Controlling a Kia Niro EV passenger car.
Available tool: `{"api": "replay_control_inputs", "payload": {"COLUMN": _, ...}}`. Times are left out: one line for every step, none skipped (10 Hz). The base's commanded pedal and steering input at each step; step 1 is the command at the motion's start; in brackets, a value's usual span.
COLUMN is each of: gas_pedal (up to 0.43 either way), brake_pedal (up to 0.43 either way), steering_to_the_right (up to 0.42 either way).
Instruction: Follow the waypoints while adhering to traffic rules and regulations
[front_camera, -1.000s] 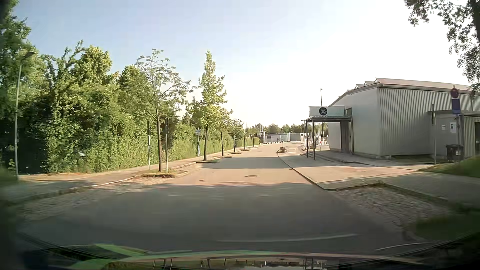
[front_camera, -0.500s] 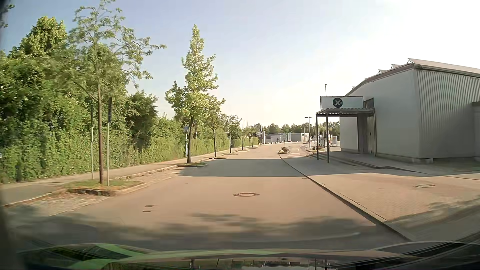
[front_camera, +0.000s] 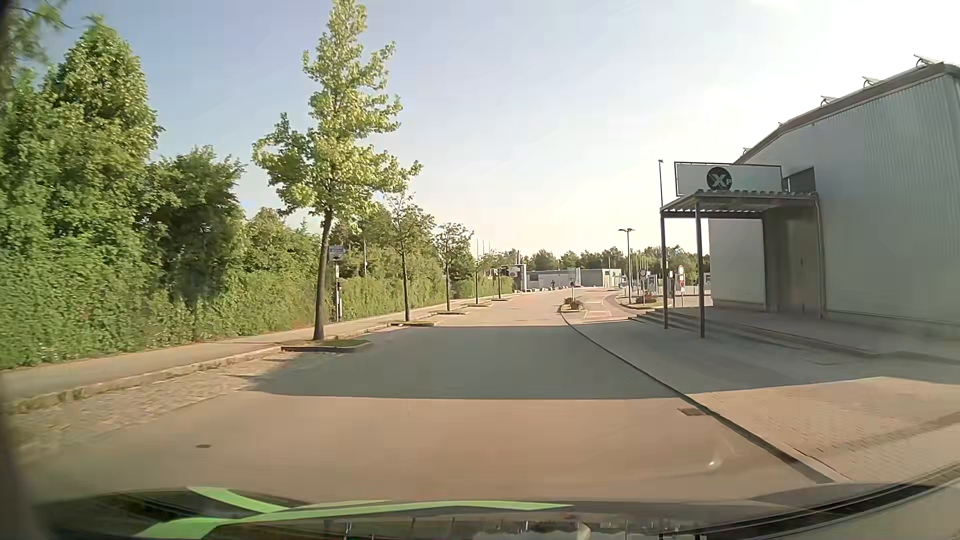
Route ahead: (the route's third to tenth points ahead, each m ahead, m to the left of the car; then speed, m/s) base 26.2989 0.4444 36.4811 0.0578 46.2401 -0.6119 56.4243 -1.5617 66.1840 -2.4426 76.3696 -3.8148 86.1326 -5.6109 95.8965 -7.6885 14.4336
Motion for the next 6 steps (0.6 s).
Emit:
{"api": "replay_control_inputs", "payload": {"gas_pedal": 0.130, "brake_pedal": 0.000, "steering_to_the_right": 0.004}}
{"api": "replay_control_inputs", "payload": {"gas_pedal": 0.118, "brake_pedal": 0.000, "steering_to_the_right": 0.004}}
{"api": "replay_control_inputs", "payload": {"gas_pedal": 0.118, "brake_pedal": 0.000, "steering_to_the_right": 0.004}}
{"api": "replay_control_inputs", "payload": {"gas_pedal": 0.118, "brake_pedal": 0.000, "steering_to_the_right": 0.004}}
{"api": "replay_control_inputs", "payload": {"gas_pedal": 0.118, "brake_pedal": 0.000, "steering_to_the_right": 0.004}}
{"api": "replay_control_inputs", "payload": {"gas_pedal": 0.118, "brake_pedal": 0.000, "steering_to_the_right": 0.004}}
